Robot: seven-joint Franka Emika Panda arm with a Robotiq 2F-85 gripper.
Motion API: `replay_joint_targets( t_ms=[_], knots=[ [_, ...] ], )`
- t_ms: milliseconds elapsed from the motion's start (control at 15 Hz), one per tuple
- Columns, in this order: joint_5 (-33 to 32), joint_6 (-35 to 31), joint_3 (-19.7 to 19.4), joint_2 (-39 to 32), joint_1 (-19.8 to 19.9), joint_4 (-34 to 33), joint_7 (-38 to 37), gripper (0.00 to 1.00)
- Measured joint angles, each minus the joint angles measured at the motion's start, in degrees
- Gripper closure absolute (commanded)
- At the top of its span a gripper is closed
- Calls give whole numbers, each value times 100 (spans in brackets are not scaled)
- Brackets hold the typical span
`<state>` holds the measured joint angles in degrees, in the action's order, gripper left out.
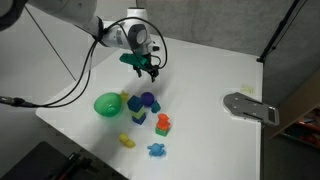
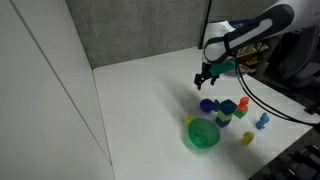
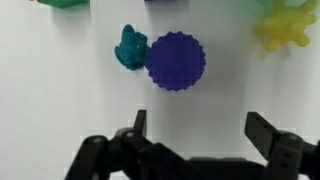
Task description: Remove the purple ball from the bowl and put it on the table
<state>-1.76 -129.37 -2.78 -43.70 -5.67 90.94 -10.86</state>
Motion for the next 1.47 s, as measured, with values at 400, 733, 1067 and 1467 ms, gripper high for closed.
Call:
replay_joint_targets(
  t_ms=[400, 733, 1067, 1467],
  knots=[
    [44, 408, 1, 622, 129, 121, 0, 0],
    [79, 858, 2, 1337, 207, 447, 10, 0],
    [81, 1369, 3, 2204, 264, 893, 10, 0],
    [81, 1716, 3, 3388, 298, 1921, 47, 0]
  ],
)
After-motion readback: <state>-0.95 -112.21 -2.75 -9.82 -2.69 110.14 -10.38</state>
